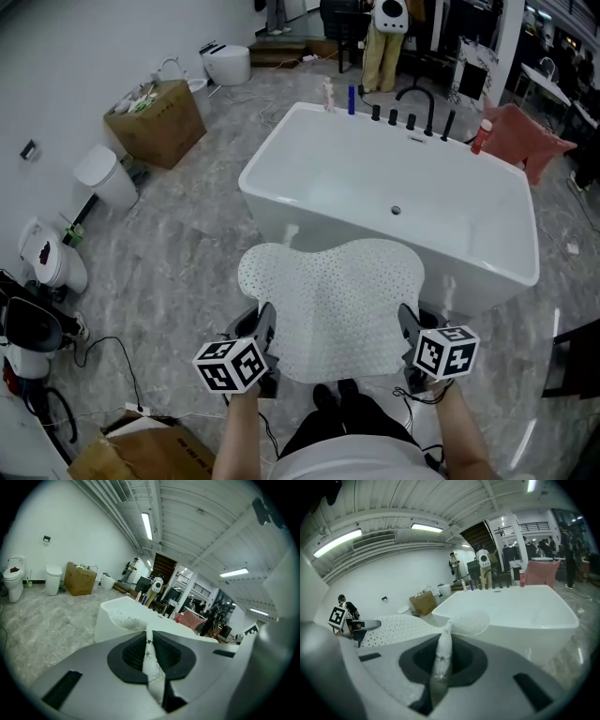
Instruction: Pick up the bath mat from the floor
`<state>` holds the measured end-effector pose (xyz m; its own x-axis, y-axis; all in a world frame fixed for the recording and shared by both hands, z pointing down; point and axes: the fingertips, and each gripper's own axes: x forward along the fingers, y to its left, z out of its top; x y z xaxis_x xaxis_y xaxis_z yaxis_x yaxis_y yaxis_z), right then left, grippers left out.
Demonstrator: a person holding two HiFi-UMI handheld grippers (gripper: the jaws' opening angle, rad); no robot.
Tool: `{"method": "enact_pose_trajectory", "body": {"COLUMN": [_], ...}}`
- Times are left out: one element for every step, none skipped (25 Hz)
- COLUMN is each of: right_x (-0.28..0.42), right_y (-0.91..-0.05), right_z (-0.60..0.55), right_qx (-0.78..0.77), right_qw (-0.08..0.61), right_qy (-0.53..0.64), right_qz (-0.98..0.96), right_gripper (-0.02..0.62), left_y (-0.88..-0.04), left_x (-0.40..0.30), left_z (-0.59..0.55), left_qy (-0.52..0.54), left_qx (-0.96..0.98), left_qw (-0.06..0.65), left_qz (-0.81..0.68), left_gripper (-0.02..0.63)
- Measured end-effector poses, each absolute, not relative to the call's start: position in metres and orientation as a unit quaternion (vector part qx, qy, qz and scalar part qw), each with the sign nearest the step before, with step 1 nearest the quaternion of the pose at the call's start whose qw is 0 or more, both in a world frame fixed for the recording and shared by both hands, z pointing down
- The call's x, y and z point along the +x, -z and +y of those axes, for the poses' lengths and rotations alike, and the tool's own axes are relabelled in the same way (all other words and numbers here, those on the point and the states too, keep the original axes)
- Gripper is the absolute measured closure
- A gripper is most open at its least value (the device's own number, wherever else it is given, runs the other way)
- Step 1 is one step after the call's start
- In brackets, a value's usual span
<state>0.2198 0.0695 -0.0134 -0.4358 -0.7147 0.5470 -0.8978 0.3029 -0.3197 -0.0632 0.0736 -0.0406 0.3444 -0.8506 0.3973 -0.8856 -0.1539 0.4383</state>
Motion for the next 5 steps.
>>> {"method": "enact_pose_trajectory", "body": {"right_x": [0.219, 0.2177, 0.2161, 0.2142, 0.2123], "right_y": [0.0131, 0.013, 0.0132, 0.0136, 0.0142], "right_z": [0.0707, 0.0716, 0.0723, 0.0729, 0.0734], "right_qx": [0.509, 0.51, 0.511, 0.512, 0.513], "right_qw": [0.152, 0.151, 0.151, 0.151, 0.151], "right_qy": [-0.299, -0.298, -0.298, -0.297, -0.296], "right_qz": [-0.793, -0.792, -0.792, -0.792, -0.792], "right_gripper": [0.572, 0.572, 0.572, 0.572, 0.572], "left_y": [0.0402, 0.0398, 0.0397, 0.0398, 0.0398], "left_x": [-0.064, -0.0653, -0.0669, -0.0688, -0.0709], "left_z": [0.0747, 0.0756, 0.0763, 0.077, 0.0775], "left_qy": [-0.028, -0.027, -0.026, -0.025, -0.024], "left_qx": [0.76, 0.76, 0.76, 0.76, 0.76], "left_qw": [0.309, 0.309, 0.31, 0.31, 0.311], "left_qz": [-0.571, -0.571, -0.571, -0.57, -0.57], "left_gripper": [0.58, 0.58, 0.58, 0.58, 0.58]}}
